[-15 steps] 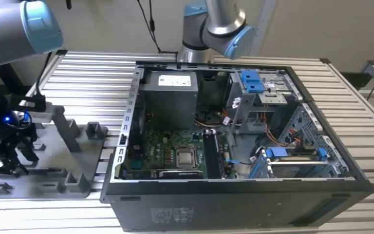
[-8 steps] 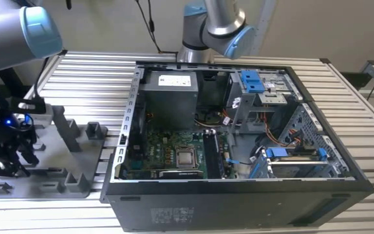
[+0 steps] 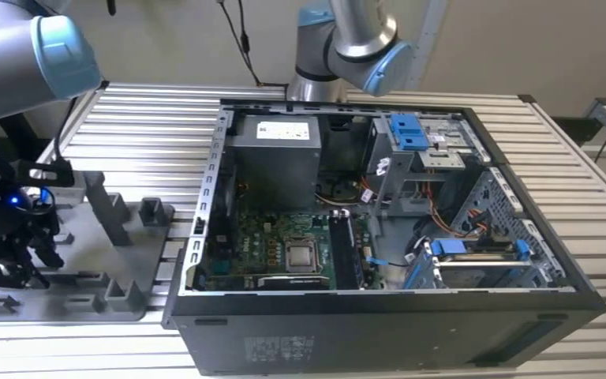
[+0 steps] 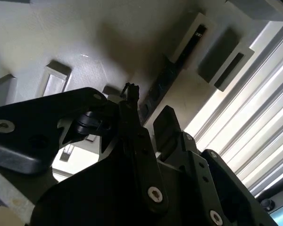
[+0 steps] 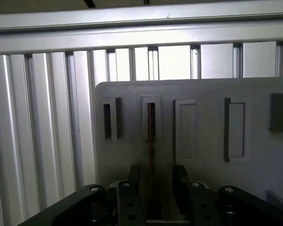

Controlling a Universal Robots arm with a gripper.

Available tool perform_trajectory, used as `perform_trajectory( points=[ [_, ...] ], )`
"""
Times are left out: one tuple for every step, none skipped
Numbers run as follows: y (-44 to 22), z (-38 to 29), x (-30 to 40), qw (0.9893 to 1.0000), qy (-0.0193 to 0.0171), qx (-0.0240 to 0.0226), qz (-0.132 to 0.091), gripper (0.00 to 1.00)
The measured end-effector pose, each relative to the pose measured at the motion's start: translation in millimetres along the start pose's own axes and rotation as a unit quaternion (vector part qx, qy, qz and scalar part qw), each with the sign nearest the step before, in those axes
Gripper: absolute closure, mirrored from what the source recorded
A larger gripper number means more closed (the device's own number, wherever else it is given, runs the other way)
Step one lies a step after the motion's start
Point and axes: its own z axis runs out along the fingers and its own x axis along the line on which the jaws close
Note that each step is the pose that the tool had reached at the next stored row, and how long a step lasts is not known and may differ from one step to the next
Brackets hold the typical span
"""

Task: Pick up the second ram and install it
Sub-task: 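Pick up the second ram and move it above second insertion slot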

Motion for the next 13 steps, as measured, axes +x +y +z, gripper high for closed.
perform_trajectory(
  points=[
    [0.0,0.0,0.0,1.0,0.0,0.0001,0.0,0.58],
    [0.0,-0.1,0.0,1.0,0.0,0.0001,0.0,0.58],
    [0.1,-0.1,0.0,1.0,0.0,0.0001,0.0,0.58],
    [0.1,-0.1,0.0,1.0,0.0,0.0002,0.0,0.58],
    [0.1,-0.1,0.0,1.0,0.0,0.0002,0.0,0.58],
    [0.1,0.0,0.0,1.0,0.0,0.0003,0.0,0.58],
    [0.1,0.0,0.0,1.0,0.0,0.0003,0.0,0.6],
    [0.1,0.0,0.0,1.0,0.0,0.0004,0.0,0.6],
    [0.1,0.0,0.0,1.0,0.0,0.0004,0.0,0.67],
    [0.1,0.0,0.0,1.0,0.0,0.0005,0.0,0.73],
    [0.1,0.0,0.0,1.0,0.0,0.0005,0.0,0.73],
    [0.1,0.0,0.0,1.0,0.0,0.0006,0.0,0.79],
    [0.1,0.0,0.0,1.0,0.0,0.0006,0.0,0.79]
  ],
)
